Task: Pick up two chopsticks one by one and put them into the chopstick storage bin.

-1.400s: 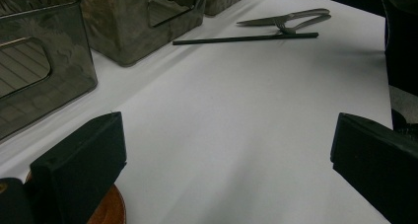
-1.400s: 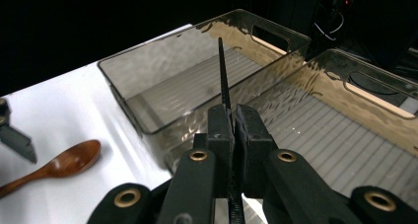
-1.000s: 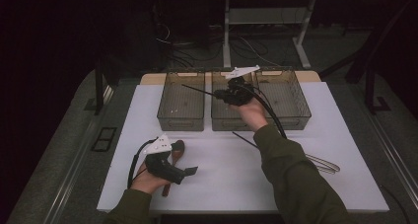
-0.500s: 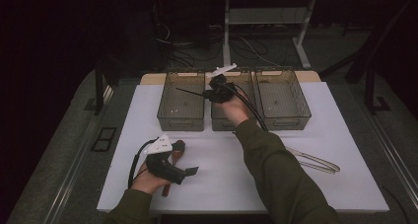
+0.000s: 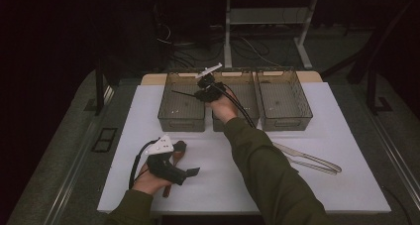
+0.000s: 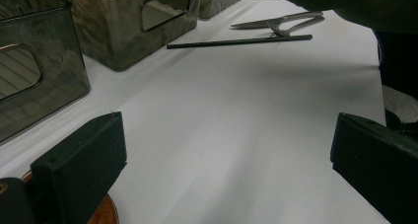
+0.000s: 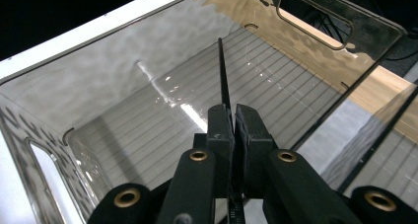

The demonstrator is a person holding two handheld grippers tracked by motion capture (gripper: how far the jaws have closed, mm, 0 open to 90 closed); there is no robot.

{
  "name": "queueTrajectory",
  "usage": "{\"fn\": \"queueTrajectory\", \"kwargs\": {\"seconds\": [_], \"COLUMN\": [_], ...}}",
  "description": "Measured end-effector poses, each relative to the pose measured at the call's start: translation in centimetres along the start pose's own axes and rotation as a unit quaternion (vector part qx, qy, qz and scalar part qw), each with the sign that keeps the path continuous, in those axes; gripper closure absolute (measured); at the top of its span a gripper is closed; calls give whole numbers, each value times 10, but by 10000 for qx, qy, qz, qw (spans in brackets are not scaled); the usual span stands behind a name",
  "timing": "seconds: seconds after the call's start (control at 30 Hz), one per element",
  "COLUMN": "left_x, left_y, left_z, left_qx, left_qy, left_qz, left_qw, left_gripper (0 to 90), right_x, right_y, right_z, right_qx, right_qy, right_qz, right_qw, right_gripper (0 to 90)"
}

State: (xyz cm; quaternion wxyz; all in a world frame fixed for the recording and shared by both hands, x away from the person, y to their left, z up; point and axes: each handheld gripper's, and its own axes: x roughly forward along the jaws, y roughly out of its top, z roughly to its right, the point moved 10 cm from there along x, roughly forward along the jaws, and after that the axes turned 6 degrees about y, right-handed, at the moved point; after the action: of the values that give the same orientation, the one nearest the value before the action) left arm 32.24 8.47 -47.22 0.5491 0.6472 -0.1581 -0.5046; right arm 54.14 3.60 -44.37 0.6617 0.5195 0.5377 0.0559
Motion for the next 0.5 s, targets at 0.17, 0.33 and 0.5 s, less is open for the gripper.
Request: {"fn": "queueTrajectory", "kwargs": {"seconds": [0.17,0.33,0.5], "left_x": [0,0,1], "left_y": [0,0,0], "left_z": [0,1,1], "left_qx": [0,4,-5], "left_qy": [-8,-13,-15], "left_qz": [2,2,15], "left_qw": [10000,10000,10000], "left_gripper": [0,0,0], "right_x": [6,8,6], "right_y": [-1,-2,0], "right_z": [0,0,0], "right_qx": [39,49,82], "right_qy": [-23,-37,-3], "right_qz": [-59,-62,5], "right_qw": [10000,10000,10000], "right_gripper": [846,839,747]}}
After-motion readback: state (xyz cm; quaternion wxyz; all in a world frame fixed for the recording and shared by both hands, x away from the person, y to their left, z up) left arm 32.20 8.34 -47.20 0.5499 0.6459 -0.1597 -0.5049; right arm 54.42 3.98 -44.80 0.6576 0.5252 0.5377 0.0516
